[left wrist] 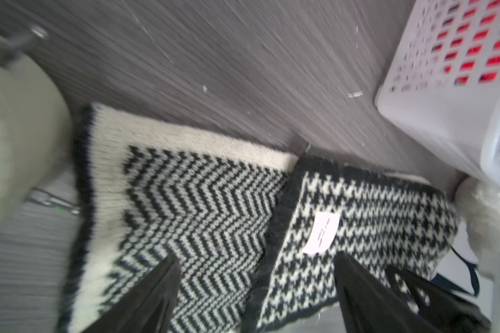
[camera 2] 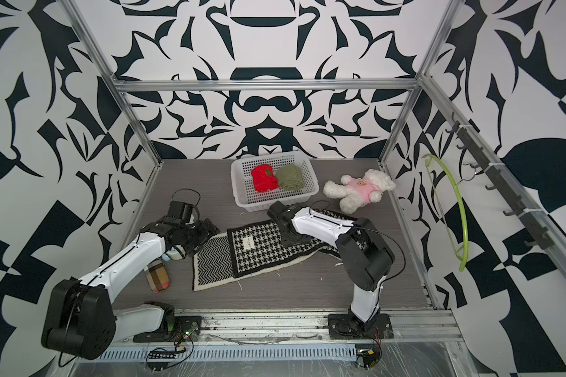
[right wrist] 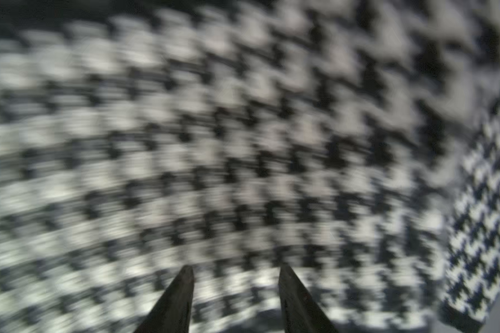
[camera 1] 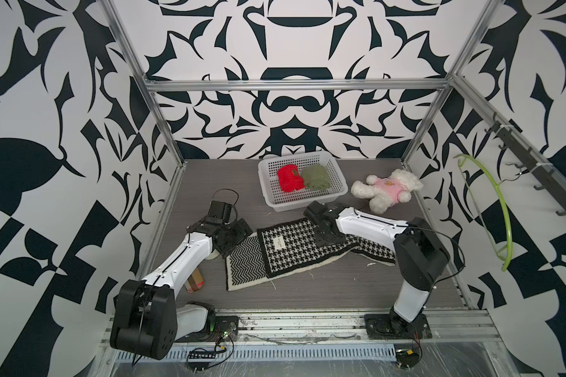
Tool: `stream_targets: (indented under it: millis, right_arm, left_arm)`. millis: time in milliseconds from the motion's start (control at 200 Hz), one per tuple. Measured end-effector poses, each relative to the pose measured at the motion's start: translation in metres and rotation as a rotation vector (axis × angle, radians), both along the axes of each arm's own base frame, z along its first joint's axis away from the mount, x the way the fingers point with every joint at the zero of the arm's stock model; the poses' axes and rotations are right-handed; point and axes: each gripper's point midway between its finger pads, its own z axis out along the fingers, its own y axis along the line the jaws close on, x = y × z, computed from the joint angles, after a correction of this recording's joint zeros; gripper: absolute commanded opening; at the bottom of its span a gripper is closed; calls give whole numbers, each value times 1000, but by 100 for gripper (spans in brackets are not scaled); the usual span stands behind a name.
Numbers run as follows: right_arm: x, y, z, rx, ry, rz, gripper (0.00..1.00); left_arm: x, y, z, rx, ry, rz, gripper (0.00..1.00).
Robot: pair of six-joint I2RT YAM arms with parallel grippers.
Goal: Roll up the scarf and place it into the basket
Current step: Flatten out the scarf at the center of the board.
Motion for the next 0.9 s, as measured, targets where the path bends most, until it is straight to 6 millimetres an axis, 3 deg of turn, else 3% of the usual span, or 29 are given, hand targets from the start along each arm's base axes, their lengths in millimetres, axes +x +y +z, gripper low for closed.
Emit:
stream_targets:
  millis: [120,235,310,375,525,575,640,775,900]
  right_arm:
    - [-8,-49,10,75,-58,-177,52]
    - [-5,-59,33,193,-151,-260,52]
    - [3,-64,37,255,-164,-324,52]
    - [11,-75,26,297,-135,-405,52]
    - [14,-100,-27,393,-40,-648,51]
    - [22,-105,-19,444,-86,-698,51]
    - [21,-111,-24,440,-68,-758,50]
    - [26,-123,-27,323,15,-836,46]
    - [15,-136,-28,236,14,-883,45]
  left_arm:
    - [-6,-11,0,-39,6,-51,88]
    - [-8,-20,1,-51,-1,-91,88]
    - [-10,-25,1,-54,-3,-114,88]
    - [-11,-31,-2,-55,7,-137,88]
    - [-15,-45,-9,-40,36,-209,88]
    - [-16,-47,-7,-36,32,-226,88]
    - [-16,-48,-4,-30,19,-237,89]
    - [-15,-46,0,-15,-3,-244,89]
    - [-15,-45,0,-9,-7,-252,89]
